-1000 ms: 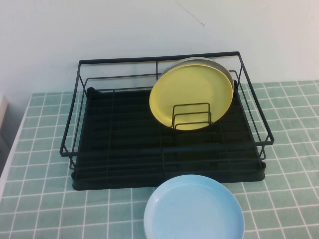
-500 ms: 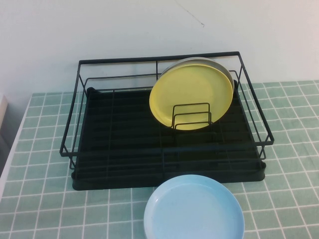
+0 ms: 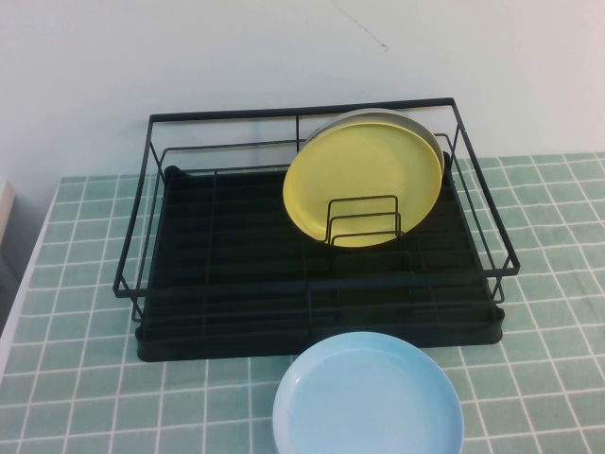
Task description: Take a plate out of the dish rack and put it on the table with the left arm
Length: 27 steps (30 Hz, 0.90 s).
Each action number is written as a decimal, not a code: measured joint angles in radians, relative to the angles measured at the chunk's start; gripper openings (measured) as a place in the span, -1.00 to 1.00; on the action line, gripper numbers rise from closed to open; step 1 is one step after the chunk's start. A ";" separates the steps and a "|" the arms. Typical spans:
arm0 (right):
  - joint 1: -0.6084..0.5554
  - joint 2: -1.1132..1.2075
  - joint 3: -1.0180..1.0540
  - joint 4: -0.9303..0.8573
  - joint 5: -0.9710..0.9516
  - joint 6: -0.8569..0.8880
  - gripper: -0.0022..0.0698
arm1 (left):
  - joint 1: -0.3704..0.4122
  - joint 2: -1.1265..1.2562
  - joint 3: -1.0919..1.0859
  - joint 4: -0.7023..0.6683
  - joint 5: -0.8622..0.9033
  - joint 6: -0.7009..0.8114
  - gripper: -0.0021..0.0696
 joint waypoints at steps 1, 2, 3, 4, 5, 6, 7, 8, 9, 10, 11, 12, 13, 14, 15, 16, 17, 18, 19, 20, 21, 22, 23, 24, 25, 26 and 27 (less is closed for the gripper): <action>0.000 0.000 0.000 0.000 0.000 0.000 -0.95 | 0.000 0.000 0.000 -0.002 -0.010 0.000 -0.95; 0.000 0.000 0.000 0.000 0.000 0.000 -0.95 | 0.000 0.000 0.000 -0.002 -0.050 -0.015 -0.95; 0.000 0.000 0.000 0.000 0.000 0.000 -0.95 | 0.000 0.000 0.000 0.000 -0.099 -0.042 -0.95; 0.000 0.000 0.000 0.000 0.000 0.000 -0.95 | 0.000 0.000 0.000 0.004 -0.146 -0.068 -0.95; 0.000 0.000 0.000 0.000 0.000 0.000 -0.95 | 0.000 0.000 0.000 0.010 -0.208 -0.095 -0.95; 0.000 0.000 0.000 0.000 0.000 0.000 -0.95 | 0.000 0.000 0.000 0.016 -0.269 -0.127 -0.95; 0.000 0.000 0.000 0.000 0.000 0.000 -0.95 | 0.000 0.000 0.000 0.021 -0.322 -0.156 -0.95; 0.000 0.000 0.000 0.000 0.000 0.000 -0.95 | 0.000 -0.002 -0.006 0.026 -0.355 -0.183 -0.95; 0.000 0.000 0.000 0.000 0.000 0.000 -0.95 | 0.000 -0.002 -0.027 0.035 -0.363 -0.210 -0.95; 0.000 0.000 0.000 0.000 0.000 0.000 -0.95 | 0.000 -0.002 -0.063 0.051 -0.358 -0.229 -0.95; 0.000 0.000 0.000 0.000 0.000 0.000 -0.95 | 0.000 -0.002 -0.104 0.080 -0.339 -0.245 -0.95; 0.000 0.000 0.000 0.000 0.000 0.000 -0.95 | 0.000 -0.002 -0.181 0.128 -0.280 -0.263 -0.95; 0.000 0.000 0.000 0.000 0.000 0.000 -0.95 | 0.000 -0.002 -0.242 0.195 -0.222 -0.275 -0.95; 0.000 0.000 0.000 0.000 0.000 0.000 -0.95 | 0.000 -0.002 -0.324 0.280 -0.132 -0.301 -0.95; 0.000 0.000 0.000 0.000 0.000 0.000 -0.95 | 0.000 -0.002 -0.391 0.361 -0.037 -0.340 -0.95; 0.000 0.000 0.000 0.000 0.000 0.000 -0.95 | 0.000 0.005 -0.474 0.466 0.047 -0.398 -0.95; 0.000 0.000 0.000 0.000 0.000 0.000 -0.95 | 0.000 0.019 -0.553 0.563 0.117 -0.470 -0.95; 0.000 0.000 0.000 0.000 0.000 0.000 -0.95 | 0.000 0.036 -0.610 0.630 0.165 -0.534 -0.95; 0.000 0.000 0.000 0.000 0.000 0.000 -0.95 | 0.000 0.062 -0.673 0.697 0.208 -0.599 -0.95; 0.000 0.000 0.000 0.000 0.000 0.000 -0.95 | 0.000 0.092 -0.725 0.749 0.264 -0.689 -0.95; 0.000 0.000 0.000 0.000 0.000 0.000 -0.95 | 0.000 0.125 -0.767 0.788 0.296 -0.742 -0.95; 0.000 0.000 0.000 0.000 0.000 0.000 -0.95 | 0.000 0.152 -0.794 0.810 0.328 -0.795 -0.95; 0.000 0.000 0.000 0.000 0.000 0.000 -0.95 | 0.000 0.179 -0.814 0.826 0.364 -0.827 -0.95; 0.000 0.000 0.000 0.000 0.000 0.000 -0.95 | 0.000 0.212 -0.831 0.836 0.395 -0.854 -0.95; 0.000 0.000 0.000 0.000 0.000 0.000 -0.95 | 0.000 0.250 -0.838 0.847 0.421 -0.874 -0.95; 0.000 0.000 0.000 0.000 0.000 0.000 -0.95 | 0.000 0.273 -0.840 0.853 0.436 -0.878 -0.95; 0.000 0.000 0.000 0.000 0.000 0.000 -0.95 | 0.000 0.298 -0.840 0.864 0.464 -0.888 -0.95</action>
